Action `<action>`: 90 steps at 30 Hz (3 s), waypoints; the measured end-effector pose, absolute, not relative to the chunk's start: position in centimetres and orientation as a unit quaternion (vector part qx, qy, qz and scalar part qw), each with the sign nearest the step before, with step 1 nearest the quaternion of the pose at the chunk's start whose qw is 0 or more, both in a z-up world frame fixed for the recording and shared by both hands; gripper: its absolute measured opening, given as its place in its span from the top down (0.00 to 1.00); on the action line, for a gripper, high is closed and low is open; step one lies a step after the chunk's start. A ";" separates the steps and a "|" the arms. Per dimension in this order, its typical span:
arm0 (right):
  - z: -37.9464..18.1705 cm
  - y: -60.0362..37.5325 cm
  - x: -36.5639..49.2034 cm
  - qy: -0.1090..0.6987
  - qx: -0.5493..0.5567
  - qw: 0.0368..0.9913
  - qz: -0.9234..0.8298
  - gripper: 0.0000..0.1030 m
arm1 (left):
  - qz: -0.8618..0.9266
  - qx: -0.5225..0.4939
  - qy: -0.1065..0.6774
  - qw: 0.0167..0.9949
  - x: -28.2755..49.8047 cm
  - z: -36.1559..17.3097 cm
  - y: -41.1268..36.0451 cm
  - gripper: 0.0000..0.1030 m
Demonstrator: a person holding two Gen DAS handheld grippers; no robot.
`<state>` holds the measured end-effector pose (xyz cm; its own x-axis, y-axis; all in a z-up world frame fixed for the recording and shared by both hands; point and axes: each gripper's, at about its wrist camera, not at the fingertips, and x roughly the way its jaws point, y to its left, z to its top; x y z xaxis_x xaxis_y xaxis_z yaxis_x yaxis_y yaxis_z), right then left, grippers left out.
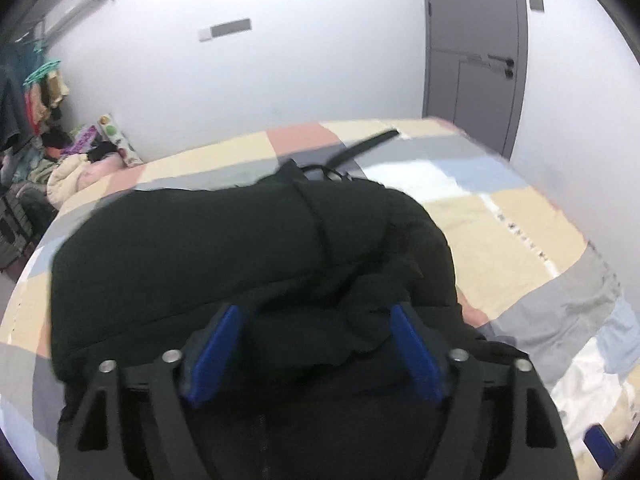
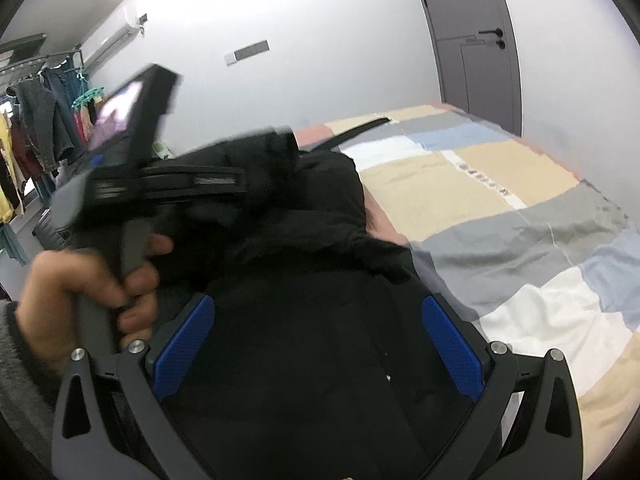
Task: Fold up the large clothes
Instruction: 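Release the sleeve with the left gripper and withdraw both grippers, then grasp the black jacket's hem with the left gripper while the right gripper grasps it too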
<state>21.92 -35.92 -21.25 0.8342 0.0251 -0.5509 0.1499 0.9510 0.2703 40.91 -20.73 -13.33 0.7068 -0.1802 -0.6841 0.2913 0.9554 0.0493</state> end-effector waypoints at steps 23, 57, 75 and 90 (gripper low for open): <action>-17.3 -31.7 18.5 0.246 0.087 0.965 0.006 0.00 | -0.079 -0.011 0.258 0.963 21.3 -0.5 -1.9 0.24; -12.9 -35.1 16.1 0.312 0.132 0.941 0.026 0.00 | -0.040 -0.155 0.445 0.881 20.2 -16.4 16.0 0.24; -27.2 -49.4 16.6 0.490 0.324 0.801 0.114 0.12 | -0.028 -0.331 0.577 0.746 21.6 -26.1 21.5 0.24; -32.5 -44.1 21.3 0.571 0.319 0.725 0.217 0.16 | -0.016 -0.294 0.598 0.746 22.7 -28.1 19.8 0.10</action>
